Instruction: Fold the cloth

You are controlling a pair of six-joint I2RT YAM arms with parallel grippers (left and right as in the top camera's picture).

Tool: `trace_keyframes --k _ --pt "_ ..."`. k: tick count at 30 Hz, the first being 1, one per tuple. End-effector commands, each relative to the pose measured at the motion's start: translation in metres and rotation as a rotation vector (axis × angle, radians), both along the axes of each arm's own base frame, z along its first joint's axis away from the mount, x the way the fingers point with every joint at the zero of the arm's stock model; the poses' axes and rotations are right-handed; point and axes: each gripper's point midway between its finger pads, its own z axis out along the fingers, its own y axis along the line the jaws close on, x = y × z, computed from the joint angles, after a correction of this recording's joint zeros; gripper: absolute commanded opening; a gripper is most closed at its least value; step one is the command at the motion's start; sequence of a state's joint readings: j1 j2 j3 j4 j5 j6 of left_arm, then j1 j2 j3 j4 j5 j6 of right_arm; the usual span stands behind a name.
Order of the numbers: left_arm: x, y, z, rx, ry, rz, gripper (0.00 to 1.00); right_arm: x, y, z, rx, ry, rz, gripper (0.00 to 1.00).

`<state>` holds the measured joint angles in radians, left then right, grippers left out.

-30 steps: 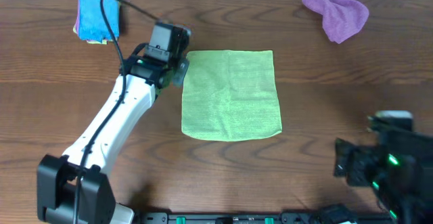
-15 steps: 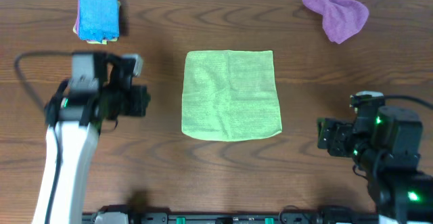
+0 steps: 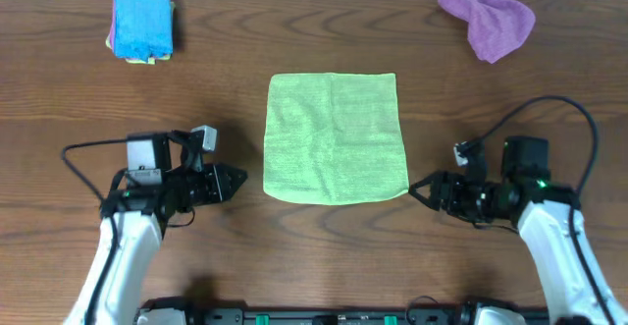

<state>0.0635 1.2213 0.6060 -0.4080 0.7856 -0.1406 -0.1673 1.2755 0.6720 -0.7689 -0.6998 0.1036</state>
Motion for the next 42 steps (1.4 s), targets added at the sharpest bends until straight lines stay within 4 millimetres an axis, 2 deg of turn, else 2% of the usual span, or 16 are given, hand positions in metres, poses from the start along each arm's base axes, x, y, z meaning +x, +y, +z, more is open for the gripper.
trace_keyframes --k 1,9,12,19,26,28,29,32,42 --pt "-0.007 -0.01 -0.013 -0.08 0.102 -0.012 0.22 0.001 0.01 0.001 0.035 -0.016 0.045 0.65" --pt "-0.017 -0.021 -0.043 -0.109 0.234 -0.058 0.21 0.008 0.006 0.0 0.011 -0.046 0.042 0.69" --pt "-0.016 -0.023 -0.049 -0.101 0.228 -0.077 0.28 0.01 0.005 0.0 0.005 -0.059 0.047 0.7" --pt "-0.013 -0.016 -0.065 -0.045 0.231 -0.077 0.31 0.011 0.006 -0.011 -0.006 -0.035 0.056 0.69" --pt "-0.008 -0.018 -0.067 -0.052 0.205 -0.088 0.66 0.014 0.015 -0.018 -0.005 -0.034 0.094 0.7" --pt "-0.008 -0.021 -0.064 -0.076 0.204 -0.097 0.84 0.014 0.015 -0.018 -0.005 -0.034 0.094 0.7" --pt "-0.009 -0.024 -0.061 -0.098 0.202 -0.105 0.98 0.014 0.015 -0.018 -0.005 -0.033 0.094 0.7" --pt "-0.011 -0.03 -0.054 -0.147 0.203 -0.121 0.96 0.013 0.015 -0.019 -0.004 -0.026 0.094 0.7" --pt "-0.007 -0.031 -0.054 -0.151 0.203 -0.106 0.98 0.015 0.015 -0.018 -0.007 -0.037 0.094 0.66"
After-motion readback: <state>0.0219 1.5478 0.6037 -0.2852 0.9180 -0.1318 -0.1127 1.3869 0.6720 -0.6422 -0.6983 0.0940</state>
